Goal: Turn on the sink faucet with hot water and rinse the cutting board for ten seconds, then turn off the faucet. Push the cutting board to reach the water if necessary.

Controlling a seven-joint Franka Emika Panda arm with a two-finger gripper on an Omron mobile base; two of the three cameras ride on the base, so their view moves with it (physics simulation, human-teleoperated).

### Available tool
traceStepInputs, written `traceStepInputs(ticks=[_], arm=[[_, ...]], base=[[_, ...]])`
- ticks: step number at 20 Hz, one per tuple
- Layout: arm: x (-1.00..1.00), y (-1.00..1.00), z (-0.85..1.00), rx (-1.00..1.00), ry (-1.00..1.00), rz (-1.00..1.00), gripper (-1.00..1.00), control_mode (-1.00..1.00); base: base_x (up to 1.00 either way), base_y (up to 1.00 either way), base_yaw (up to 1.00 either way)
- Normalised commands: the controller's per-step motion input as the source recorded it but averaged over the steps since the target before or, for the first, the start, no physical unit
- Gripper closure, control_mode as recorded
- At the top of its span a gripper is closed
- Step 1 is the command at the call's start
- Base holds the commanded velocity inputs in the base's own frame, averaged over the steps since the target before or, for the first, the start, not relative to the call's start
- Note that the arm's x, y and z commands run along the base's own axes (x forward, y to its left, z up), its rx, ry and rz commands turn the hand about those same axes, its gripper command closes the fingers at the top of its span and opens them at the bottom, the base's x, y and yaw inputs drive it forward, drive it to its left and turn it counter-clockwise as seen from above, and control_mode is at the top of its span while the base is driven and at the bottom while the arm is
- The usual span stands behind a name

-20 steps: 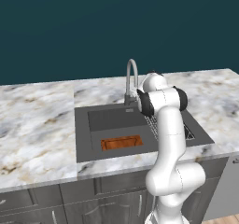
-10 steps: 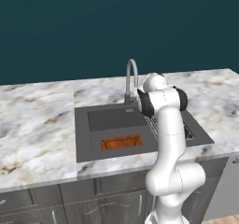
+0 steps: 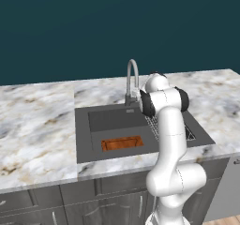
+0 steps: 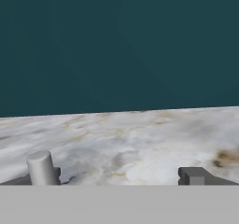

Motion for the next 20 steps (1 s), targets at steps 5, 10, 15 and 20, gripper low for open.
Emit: traceStepInputs(ticks=[5,10,15,20], arm=[[0.00,-0.10,0.00,0.00,0.00,0.00,-1.00,-1.00],[0.00,-0.11,0.00,0.00,0.00,0.00,-1.00,-1.00],[-0.04,-0.13,0.00,0.00,0.00,0.00,-1.00,-1.00],[-0.07,-0.14,0.00,0.00,0.00,0.00,-1.00,-1.00]], base=[[0.00,0.00,0.00],[0.00,0.00,0.00],[0.00,0.00,0.00],[0.00,0.00,0.00]])
